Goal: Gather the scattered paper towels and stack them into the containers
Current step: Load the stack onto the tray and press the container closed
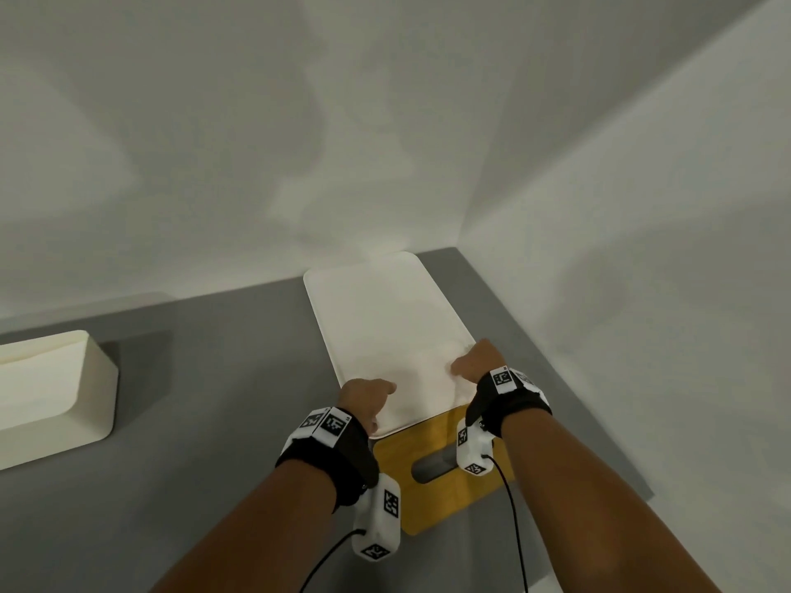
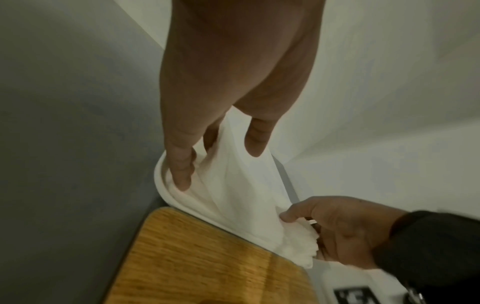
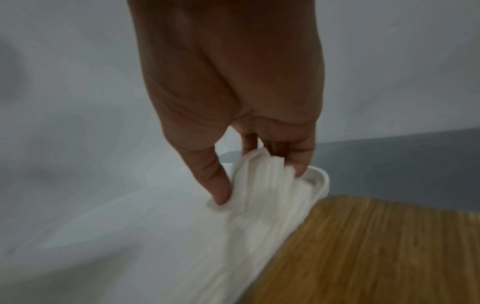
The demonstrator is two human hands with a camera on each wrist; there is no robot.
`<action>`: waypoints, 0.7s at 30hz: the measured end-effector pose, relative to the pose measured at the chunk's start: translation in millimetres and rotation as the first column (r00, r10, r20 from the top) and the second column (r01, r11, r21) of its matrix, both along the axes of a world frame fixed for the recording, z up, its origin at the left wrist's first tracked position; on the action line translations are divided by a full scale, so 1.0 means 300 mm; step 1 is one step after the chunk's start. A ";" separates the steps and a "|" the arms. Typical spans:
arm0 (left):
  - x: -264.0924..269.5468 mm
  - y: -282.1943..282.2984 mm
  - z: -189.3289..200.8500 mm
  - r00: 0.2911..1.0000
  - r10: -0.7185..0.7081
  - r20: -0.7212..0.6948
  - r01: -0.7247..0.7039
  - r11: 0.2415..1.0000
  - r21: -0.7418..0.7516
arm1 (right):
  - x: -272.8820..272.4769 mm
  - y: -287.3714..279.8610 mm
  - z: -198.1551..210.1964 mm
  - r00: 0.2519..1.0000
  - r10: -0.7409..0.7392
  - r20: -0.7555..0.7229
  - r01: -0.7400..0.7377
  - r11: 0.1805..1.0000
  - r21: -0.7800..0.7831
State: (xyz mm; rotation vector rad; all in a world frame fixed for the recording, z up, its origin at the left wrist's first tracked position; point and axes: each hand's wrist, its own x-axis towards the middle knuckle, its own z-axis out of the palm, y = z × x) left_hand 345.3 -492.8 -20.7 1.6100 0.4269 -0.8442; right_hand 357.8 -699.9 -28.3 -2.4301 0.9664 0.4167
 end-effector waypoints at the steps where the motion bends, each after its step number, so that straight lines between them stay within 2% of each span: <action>1: -0.001 0.000 0.001 1.000 -0.003 0.007 0.003 1.000 0.011 | -0.001 0.004 0.009 0.999 0.004 -0.044 -0.003 1.000 0.023; 4: -0.010 0.010 -0.003 1.000 0.005 0.026 -0.006 0.999 0.034 | -0.009 0.018 0.029 0.993 0.013 -0.118 -0.004 0.997 0.078; 13: -0.017 0.028 -0.049 0.999 0.033 0.040 -0.033 0.999 0.019 | -0.028 0.063 0.038 0.999 -0.046 0.004 0.046 0.992 0.114; 16: -0.025 0.035 -0.062 0.996 0.073 0.042 -0.072 0.997 -0.021 | -0.029 0.074 0.055 0.995 -0.089 -0.045 0.096 0.979 0.181; 21: -0.023 0.055 -0.092 0.996 0.073 0.048 -0.070 0.995 -0.065 | -0.029 0.093 0.068 0.997 -0.063 -0.054 0.072 0.980 0.187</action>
